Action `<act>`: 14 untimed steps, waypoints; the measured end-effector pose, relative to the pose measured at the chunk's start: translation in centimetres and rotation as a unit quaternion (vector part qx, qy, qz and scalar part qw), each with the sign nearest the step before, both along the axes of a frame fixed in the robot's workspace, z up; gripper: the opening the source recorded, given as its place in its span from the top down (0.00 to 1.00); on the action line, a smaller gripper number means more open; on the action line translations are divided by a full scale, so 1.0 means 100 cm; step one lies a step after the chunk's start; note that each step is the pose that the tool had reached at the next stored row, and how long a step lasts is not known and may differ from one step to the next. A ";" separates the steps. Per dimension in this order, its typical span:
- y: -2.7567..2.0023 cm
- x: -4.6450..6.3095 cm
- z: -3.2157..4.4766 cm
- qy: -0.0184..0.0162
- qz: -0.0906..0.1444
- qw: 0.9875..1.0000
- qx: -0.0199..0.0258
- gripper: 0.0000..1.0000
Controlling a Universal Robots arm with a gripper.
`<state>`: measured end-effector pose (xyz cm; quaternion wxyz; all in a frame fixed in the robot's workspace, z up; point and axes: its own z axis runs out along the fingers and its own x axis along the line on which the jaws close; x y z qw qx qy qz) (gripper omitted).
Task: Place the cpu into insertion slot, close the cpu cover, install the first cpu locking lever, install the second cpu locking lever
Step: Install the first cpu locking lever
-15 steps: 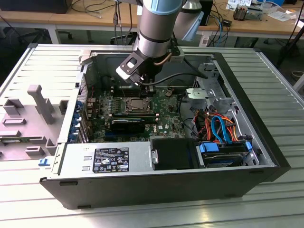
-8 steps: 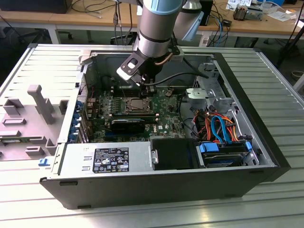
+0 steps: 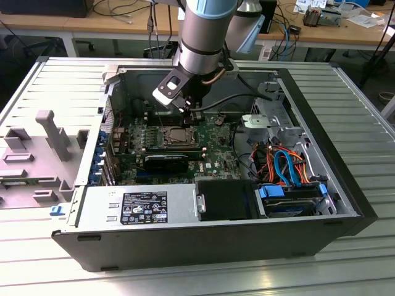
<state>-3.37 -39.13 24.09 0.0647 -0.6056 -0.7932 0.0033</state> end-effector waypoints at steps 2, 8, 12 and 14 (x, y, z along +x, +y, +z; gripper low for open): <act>0.0000 0.000 0.0000 0.000 0.004 1.000 0.000 0.89; 0.0000 0.000 0.0000 0.000 0.019 1.000 0.000 0.89; 0.0000 0.000 0.0000 0.000 0.025 1.000 0.000 0.89; 0.0000 0.000 0.0000 0.000 0.029 1.000 0.000 0.89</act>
